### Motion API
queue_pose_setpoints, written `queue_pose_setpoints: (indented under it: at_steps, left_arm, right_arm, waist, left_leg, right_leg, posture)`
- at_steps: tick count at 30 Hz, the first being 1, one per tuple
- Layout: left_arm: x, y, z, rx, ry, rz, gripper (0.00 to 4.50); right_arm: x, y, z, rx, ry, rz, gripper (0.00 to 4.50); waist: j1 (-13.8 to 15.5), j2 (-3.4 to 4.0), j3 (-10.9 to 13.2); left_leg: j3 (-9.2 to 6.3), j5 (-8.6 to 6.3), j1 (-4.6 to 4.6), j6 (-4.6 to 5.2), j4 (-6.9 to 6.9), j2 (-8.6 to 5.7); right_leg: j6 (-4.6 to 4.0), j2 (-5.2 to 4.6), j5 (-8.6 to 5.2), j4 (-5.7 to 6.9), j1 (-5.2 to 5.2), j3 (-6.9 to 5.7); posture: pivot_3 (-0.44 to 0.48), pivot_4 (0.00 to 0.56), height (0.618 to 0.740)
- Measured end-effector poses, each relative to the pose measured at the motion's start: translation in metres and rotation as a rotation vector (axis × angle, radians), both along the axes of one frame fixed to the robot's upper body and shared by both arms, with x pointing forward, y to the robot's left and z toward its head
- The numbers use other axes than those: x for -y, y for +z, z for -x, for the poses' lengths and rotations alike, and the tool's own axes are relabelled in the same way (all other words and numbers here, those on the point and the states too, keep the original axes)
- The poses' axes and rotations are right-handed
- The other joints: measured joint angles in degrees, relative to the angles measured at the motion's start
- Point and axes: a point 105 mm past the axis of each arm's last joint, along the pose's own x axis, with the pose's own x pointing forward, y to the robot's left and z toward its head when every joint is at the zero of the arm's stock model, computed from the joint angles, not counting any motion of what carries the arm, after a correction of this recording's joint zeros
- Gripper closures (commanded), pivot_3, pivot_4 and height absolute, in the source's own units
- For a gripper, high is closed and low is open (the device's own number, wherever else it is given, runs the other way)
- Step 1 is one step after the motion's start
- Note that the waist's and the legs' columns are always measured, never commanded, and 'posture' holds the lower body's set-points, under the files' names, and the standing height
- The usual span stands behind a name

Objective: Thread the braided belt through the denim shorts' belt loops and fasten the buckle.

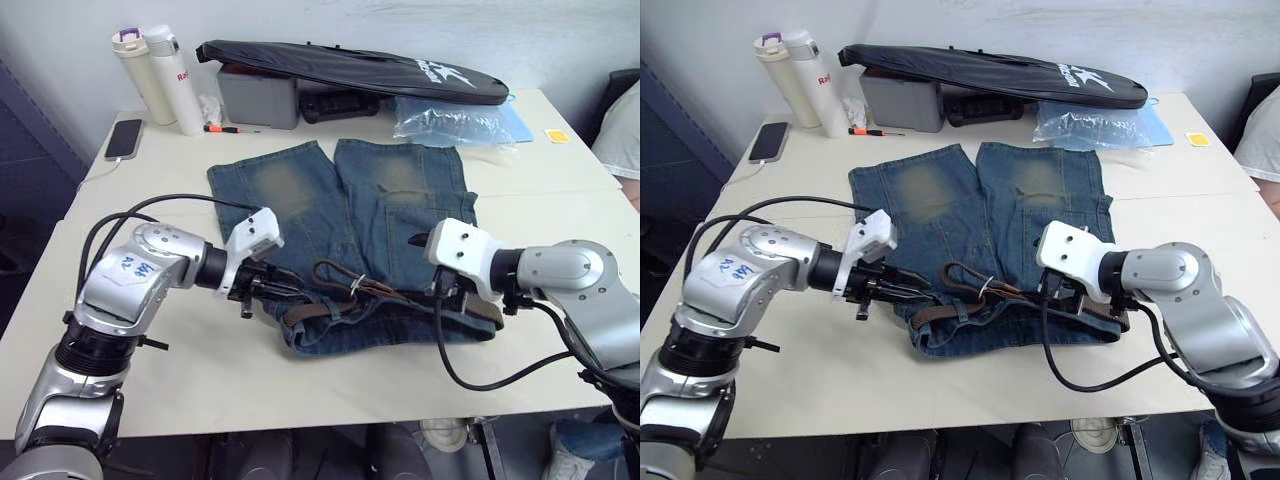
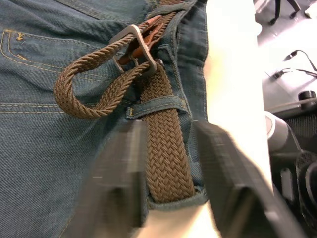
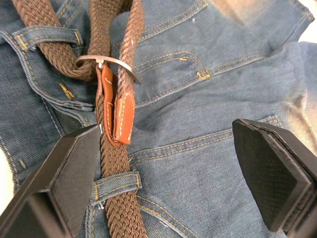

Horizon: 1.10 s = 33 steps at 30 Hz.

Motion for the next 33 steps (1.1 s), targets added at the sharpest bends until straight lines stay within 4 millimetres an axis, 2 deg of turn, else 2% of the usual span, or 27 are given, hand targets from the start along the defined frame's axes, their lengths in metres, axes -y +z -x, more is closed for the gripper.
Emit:
queue_pose_setpoints:
  at_steps: [1,4,7,10,15,19,33]
  left_arm:
    - [0.002,-0.003,-0.002,0.002,0.010,-0.001,4.42]
    - [0.028,-0.024,-0.001,-0.033,-0.029,-0.013,4.42]
    - [0.040,-0.049,-0.006,-0.027,-0.019,-0.083,4.42]
    - [0.041,-0.071,0.001,-0.041,-0.036,-0.152,4.42]
    - [0.041,-0.072,0.000,-0.015,-0.041,-0.170,4.42]
    - [0.043,-0.072,0.000,-0.014,-0.039,-0.164,4.42]
    - [0.041,-0.070,-0.001,-0.044,-0.004,-0.149,4.42]
  right_arm:
    - [0.001,-0.001,-0.001,-0.004,-0.003,0.001,0.00]
    - [-0.001,0.008,-0.005,0.036,0.010,0.003,0.00]
    - [0.001,0.008,-0.007,0.032,-0.001,0.006,0.00]
    - [0.002,0.008,-0.007,0.036,-0.005,0.010,0.00]
    - [-0.004,0.003,-0.008,0.068,-0.011,-0.004,0.00]
    - [-0.016,-0.022,0.000,0.028,0.031,0.017,0.00]
    - [-0.015,-0.029,-0.001,0.030,0.004,0.006,0.00]
  waist:
    - [0.1,0.00,0.0]
    - [0.0,-0.04,0.0]
    - [0.1,0.00,0.0]
    - [-0.1,0.01,0.0]
    - [-0.1,0.00,-0.1]
    - [0.0,0.01,-0.1]
    - [0.0,-0.01,-0.1]
  left_leg:
    - [0.00,0.00,0.00,0.00,0.01,0.00]
    - [0.00,0.00,0.00,-0.01,0.00,-0.02]
    - [0.01,0.00,0.00,-0.01,0.00,-0.02]
    - [0.01,0.00,0.01,0.00,-0.04,-0.01]
    - [0.01,0.00,0.03,0.00,-0.04,0.00]
    - [0.01,0.00,0.01,0.00,0.00,-0.01]
    - [0.00,0.00,0.03,0.00,-0.01,0.00]
  right_leg:
    - [0.00,0.00,0.00,0.00,0.00,-0.01]
    - [0.00,0.00,0.00,-0.01,0.01,0.00]
    - [-0.01,0.00,0.00,-0.02,0.00,0.00]
    - [-0.04,0.00,-0.02,-0.02,0.00,0.02]
    - [-0.09,0.01,-0.05,0.00,0.00,0.00]
    - [-0.09,0.00,-0.05,0.00,0.00,0.01]
    - [-0.11,0.01,-0.06,0.01,0.00,0.00]
  posture:
    - [0.000,0.150,0.740]
    - [0.000,0.150,0.740]
    - [0.000,0.150,0.740]
    - [0.000,0.150,0.740]
    - [0.000,0.150,0.740]
    - [0.000,0.150,0.740]
    - [0.000,0.150,0.740]
